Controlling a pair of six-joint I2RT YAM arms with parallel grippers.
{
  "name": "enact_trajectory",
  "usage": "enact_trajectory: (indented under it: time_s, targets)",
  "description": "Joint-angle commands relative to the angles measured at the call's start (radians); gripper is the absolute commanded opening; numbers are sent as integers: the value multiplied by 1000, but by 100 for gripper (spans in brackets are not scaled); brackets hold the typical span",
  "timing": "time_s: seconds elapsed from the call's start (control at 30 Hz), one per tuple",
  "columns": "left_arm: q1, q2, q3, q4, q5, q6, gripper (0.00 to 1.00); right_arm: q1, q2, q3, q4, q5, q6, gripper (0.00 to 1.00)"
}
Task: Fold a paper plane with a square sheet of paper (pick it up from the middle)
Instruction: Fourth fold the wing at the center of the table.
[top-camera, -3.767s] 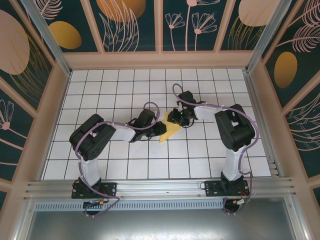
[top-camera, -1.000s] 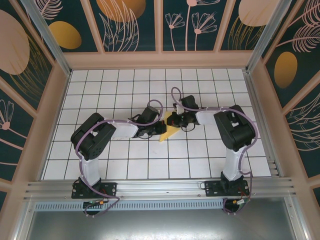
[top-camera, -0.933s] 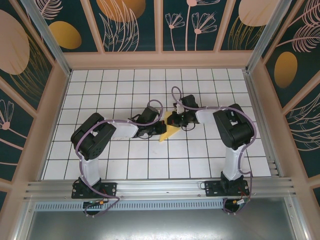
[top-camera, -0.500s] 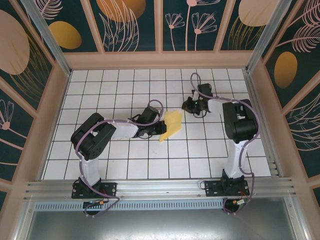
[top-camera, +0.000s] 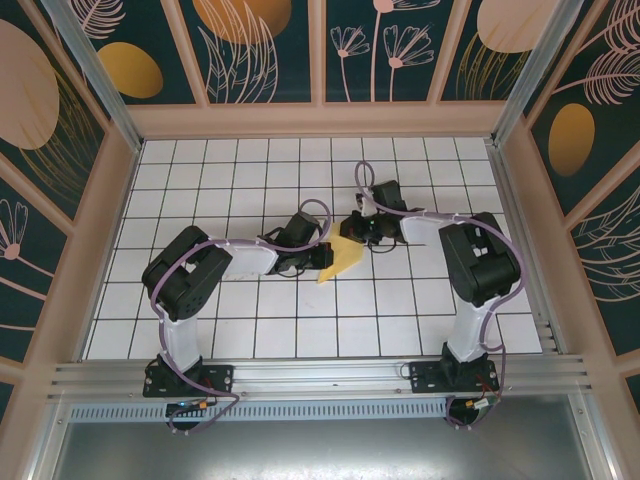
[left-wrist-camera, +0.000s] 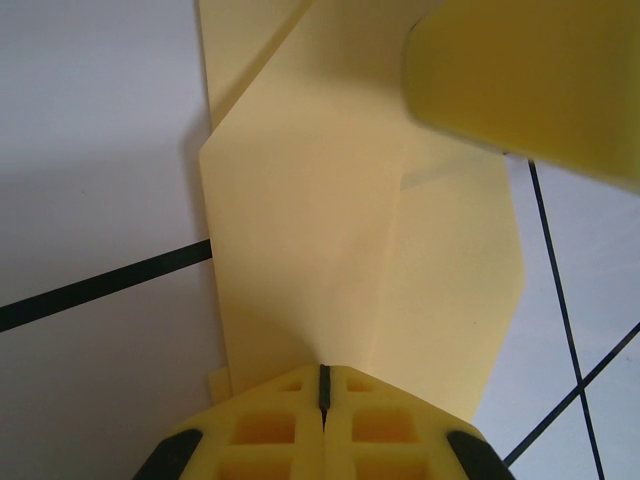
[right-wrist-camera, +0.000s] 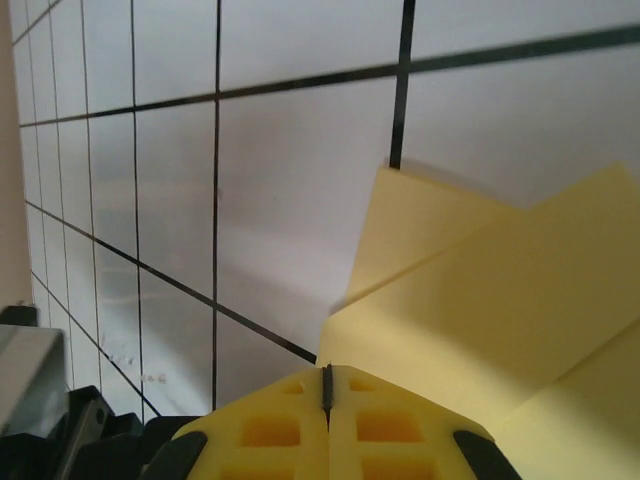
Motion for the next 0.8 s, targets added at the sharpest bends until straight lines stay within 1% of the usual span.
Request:
enact_trajectory:
  time_s: [0.0,0.13,0.23,0.3,0.37,0.47,0.6,0.77]
  targets:
    - [12,62,-45,-210,-113,39,0,-23,52,2,43,-20,13,2]
    - [13,62,-50,-205,-114,38,0,-84,105,44,20,2,-2,2]
    - [14,60,-50,-196,-110,33,0,-142,136,101,-29,54,-16,2]
    - [17,60,-49,-188,-104,32,0,-162,126,126,-42,80,-23,2]
    - [17,59,-48,-180,-98,30,0,-163,92,130,-45,80,-27,1]
    - [18,54,-45,-173,-92,24,0,-144,18,97,-30,77,-20,2]
    - [19,47,-44,-164,-81,17,0,-83,-45,12,13,44,22,2]
    - [18,36,-43,-157,-70,10,0,-1,-26,-51,76,-23,98,2]
